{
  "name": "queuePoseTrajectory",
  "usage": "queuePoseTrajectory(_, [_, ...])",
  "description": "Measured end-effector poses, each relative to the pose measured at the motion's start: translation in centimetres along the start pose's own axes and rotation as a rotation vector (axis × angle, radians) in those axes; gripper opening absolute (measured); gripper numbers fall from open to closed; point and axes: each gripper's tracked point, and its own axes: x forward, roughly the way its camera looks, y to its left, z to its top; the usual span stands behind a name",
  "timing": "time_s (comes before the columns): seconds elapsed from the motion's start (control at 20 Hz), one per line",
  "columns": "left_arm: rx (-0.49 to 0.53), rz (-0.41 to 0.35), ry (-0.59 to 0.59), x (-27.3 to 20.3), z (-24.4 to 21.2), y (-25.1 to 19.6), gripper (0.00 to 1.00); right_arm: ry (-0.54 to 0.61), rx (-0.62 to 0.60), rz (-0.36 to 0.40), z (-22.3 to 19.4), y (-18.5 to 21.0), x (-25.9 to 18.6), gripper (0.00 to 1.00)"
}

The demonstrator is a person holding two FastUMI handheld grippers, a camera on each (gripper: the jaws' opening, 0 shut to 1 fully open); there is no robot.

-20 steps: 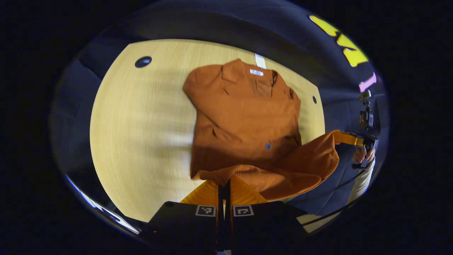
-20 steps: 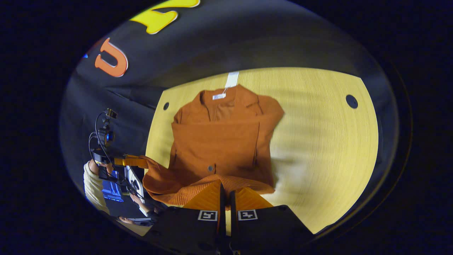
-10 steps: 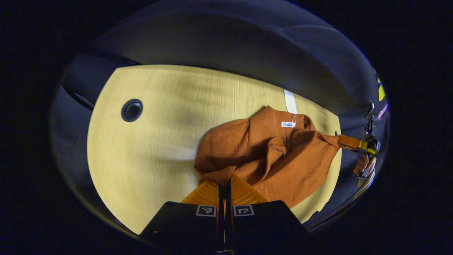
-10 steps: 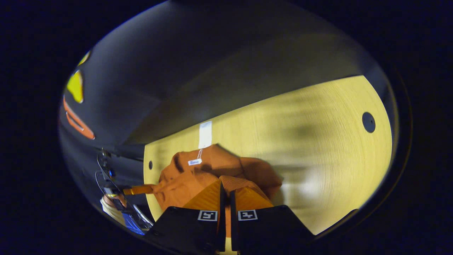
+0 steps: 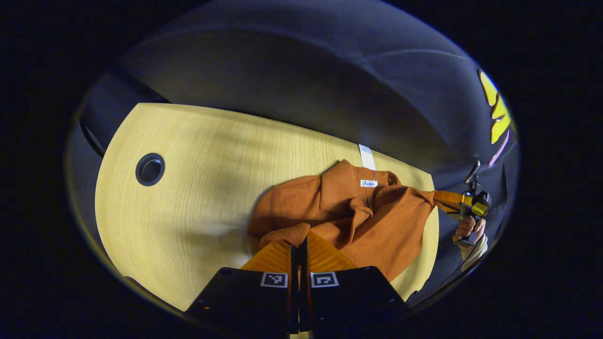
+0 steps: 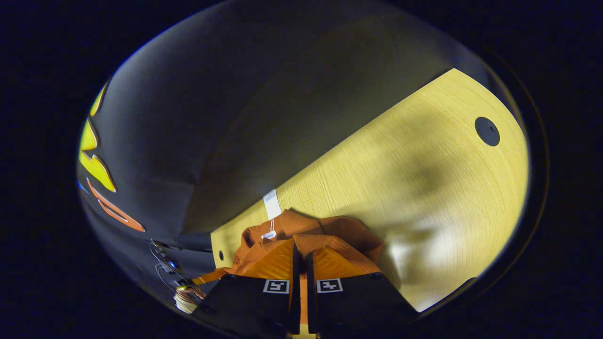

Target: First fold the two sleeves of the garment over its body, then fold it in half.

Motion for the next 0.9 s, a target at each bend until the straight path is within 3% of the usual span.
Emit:
queuePoseTrajectory(0.1, [0.031, -0.036, -0.034, 0.4, 0.7, -1.5, 0.04, -0.018, 0.043, 0.032, 0.1, -0.3, -0.4, 0.06])
queuePoseTrajectory(0.2, [0.08, -0.058, -0.098, 1.0, 2.1, -2.5, 0.04, -0.007, 0.061, 0.009, -0.5, -1.4, 0.7, 0.06])
queuePoseTrajectory(0.5, [0.127, -0.021, -0.202, 2.4, 3.9, -1.8, 0.06, -0.029, 0.073, -0.018, 0.1, -2.3, 0.9, 0.09])
queuePoseTrajectory(0.55, [0.127, -0.019, -0.223, 2.4, 4.2, -1.8, 0.06, -0.034, 0.081, -0.007, 0.1, -1.8, 0.8, 0.09])
queuePoseTrajectory(0.6, [0.125, -0.016, -0.245, 2.4, 4.5, -1.9, 0.07, -0.041, 0.09, -0.002, 0.2, -1.5, 0.7, 0.16])
queuePoseTrajectory(0.65, [0.114, -0.03, -0.26, 2.7, 4.6, -2.1, 0.07, -0.047, 0.1, 0.0, 0.3, -1.4, 0.7, 0.12])
queuePoseTrajectory(0.7, [0.104, -0.042, -0.271, 2.6, 4.6, -2.5, 0.07, -0.05, 0.108, 0.015, 0.4, -1.0, 0.7, 0.22])
queuePoseTrajectory(0.9, [0.062, -0.104, -0.325, 2.0, 5.3, -3.6, 0.13, -0.068, 0.13, 0.057, 1.1, -0.2, 0.2, 0.23])
